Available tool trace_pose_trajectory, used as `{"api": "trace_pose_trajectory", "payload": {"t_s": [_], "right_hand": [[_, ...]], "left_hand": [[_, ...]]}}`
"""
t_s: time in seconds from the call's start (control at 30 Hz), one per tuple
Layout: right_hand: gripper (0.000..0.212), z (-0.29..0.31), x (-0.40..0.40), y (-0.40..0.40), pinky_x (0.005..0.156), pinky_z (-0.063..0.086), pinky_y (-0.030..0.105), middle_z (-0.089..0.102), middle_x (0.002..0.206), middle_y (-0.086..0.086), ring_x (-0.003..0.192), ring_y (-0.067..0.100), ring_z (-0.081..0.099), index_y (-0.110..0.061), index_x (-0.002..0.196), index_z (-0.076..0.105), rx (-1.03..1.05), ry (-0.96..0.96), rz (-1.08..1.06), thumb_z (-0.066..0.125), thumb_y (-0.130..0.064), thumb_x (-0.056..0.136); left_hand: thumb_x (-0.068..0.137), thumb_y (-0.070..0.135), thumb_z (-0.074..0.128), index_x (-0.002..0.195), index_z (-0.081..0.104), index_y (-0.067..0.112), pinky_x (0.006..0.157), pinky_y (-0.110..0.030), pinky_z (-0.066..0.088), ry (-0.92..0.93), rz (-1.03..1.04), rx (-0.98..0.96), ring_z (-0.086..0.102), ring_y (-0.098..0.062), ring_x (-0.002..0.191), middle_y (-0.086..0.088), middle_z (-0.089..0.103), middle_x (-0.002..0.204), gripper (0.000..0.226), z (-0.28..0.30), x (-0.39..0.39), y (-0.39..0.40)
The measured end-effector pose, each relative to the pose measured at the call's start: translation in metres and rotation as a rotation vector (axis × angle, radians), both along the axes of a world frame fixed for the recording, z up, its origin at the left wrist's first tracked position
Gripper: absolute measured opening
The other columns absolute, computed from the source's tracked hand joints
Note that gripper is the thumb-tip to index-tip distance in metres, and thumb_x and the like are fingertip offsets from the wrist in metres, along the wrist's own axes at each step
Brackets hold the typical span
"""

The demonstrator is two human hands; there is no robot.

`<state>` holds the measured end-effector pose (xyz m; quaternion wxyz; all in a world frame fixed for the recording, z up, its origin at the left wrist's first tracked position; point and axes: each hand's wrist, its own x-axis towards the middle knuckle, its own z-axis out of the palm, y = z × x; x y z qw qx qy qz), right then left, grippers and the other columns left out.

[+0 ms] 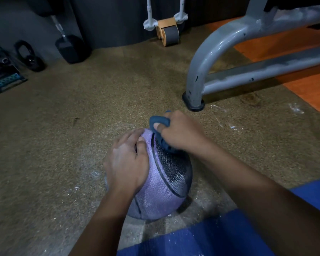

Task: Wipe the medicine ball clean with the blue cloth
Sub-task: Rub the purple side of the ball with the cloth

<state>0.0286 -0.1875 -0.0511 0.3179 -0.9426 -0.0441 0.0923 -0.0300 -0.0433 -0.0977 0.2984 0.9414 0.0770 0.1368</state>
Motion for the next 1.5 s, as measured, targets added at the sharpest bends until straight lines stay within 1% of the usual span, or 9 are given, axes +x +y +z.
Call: {"api": "trace_pose_trajectory", "payload": {"t_s": [0.13,0.33,0.53,0.6,0.77,1.0,1.1,1.27,1.5], "right_hand": [[0.023,-0.013,0.009,-0.011,0.087,0.054,0.041,0.069,0.090,0.002,0.091,0.029,0.067,-0.023,0.086,0.066,0.079,0.069,-0.081,0.058,-0.044,0.084],[0.036,0.005,-0.049,-0.001,0.092,0.044,0.039,0.055,0.116,0.002,0.110,0.030,0.057,-0.040,0.126,0.060,-0.076,-0.190,0.139,0.050,-0.050,0.093],[0.021,-0.011,0.014,-0.012,0.087,0.052,0.038,0.070,0.096,0.004,0.097,0.031,0.066,-0.025,0.086,0.067,0.054,0.079,-0.080,0.058,-0.044,0.087],[0.020,-0.016,0.001,-0.017,0.082,0.052,0.037,0.067,0.090,0.001,0.093,0.030,0.066,-0.026,0.078,0.061,0.050,0.013,-0.061,0.057,-0.044,0.087],[0.036,-0.001,-0.052,-0.007,0.088,0.044,0.036,0.055,0.112,0.000,0.105,0.028,0.059,-0.041,0.123,0.061,-0.070,-0.229,0.112,0.050,-0.052,0.091],[0.029,-0.013,0.006,-0.011,0.086,0.050,0.037,0.070,0.099,0.002,0.099,0.030,0.065,-0.027,0.102,0.069,-0.010,-0.018,-0.039,0.057,-0.048,0.086],[0.027,-0.014,-0.008,-0.013,0.084,0.049,0.036,0.067,0.099,0.002,0.097,0.032,0.064,-0.028,0.101,0.068,-0.022,-0.106,-0.012,0.056,-0.048,0.087],[0.036,-0.001,-0.060,-0.011,0.089,0.046,0.038,0.053,0.109,-0.001,0.105,0.027,0.058,-0.042,0.125,0.059,-0.048,-0.271,0.153,0.051,-0.050,0.092],[0.021,-0.016,0.001,-0.015,0.083,0.049,0.035,0.067,0.095,-0.003,0.099,0.029,0.065,-0.031,0.101,0.069,0.019,-0.092,-0.024,0.058,-0.044,0.089]], "left_hand": [[0.092,0.042,0.031,0.130,0.063,0.030,0.111,-0.041,0.035,-0.003,-0.004,0.027,0.047,-0.014,0.131,0.013,0.057,0.138,0.051,-0.002,-0.002,-0.002],[0.090,0.040,0.032,0.127,0.065,0.031,0.107,-0.041,0.041,-0.017,-0.027,-0.046,0.051,-0.011,0.128,0.015,0.060,0.135,0.050,-0.002,0.000,0.001],[0.090,0.044,0.033,0.130,0.064,0.030,0.111,-0.040,0.036,-0.003,0.002,-0.011,0.046,-0.013,0.132,0.013,0.057,0.138,0.052,0.000,-0.003,-0.003],[0.090,0.044,0.032,0.128,0.065,0.030,0.111,-0.040,0.036,-0.007,0.007,-0.009,0.046,-0.012,0.132,0.014,0.058,0.137,0.053,0.000,-0.003,-0.003],[0.090,0.043,0.033,0.126,0.066,0.030,0.107,-0.041,0.040,-0.025,-0.020,-0.030,0.051,-0.010,0.128,0.016,0.060,0.134,0.051,-0.001,-0.004,-0.002],[0.090,0.045,0.037,0.126,0.067,0.029,0.109,-0.040,0.039,-0.033,-0.012,-0.010,0.049,-0.011,0.128,0.014,0.061,0.133,0.049,-0.001,-0.007,-0.004],[0.089,0.044,0.037,0.125,0.067,0.030,0.109,-0.040,0.039,-0.025,-0.005,-0.012,0.050,-0.012,0.128,0.014,0.061,0.133,0.049,-0.001,-0.003,-0.007],[0.087,0.042,0.035,0.121,0.069,0.030,0.105,-0.041,0.042,-0.031,-0.012,-0.049,0.054,-0.013,0.124,0.015,0.063,0.130,0.049,-0.001,0.001,-0.005],[0.090,0.044,0.036,0.126,0.067,0.030,0.107,-0.038,0.039,-0.028,0.008,-0.027,0.050,-0.012,0.127,0.016,0.060,0.134,0.049,0.001,-0.003,-0.006]]}}
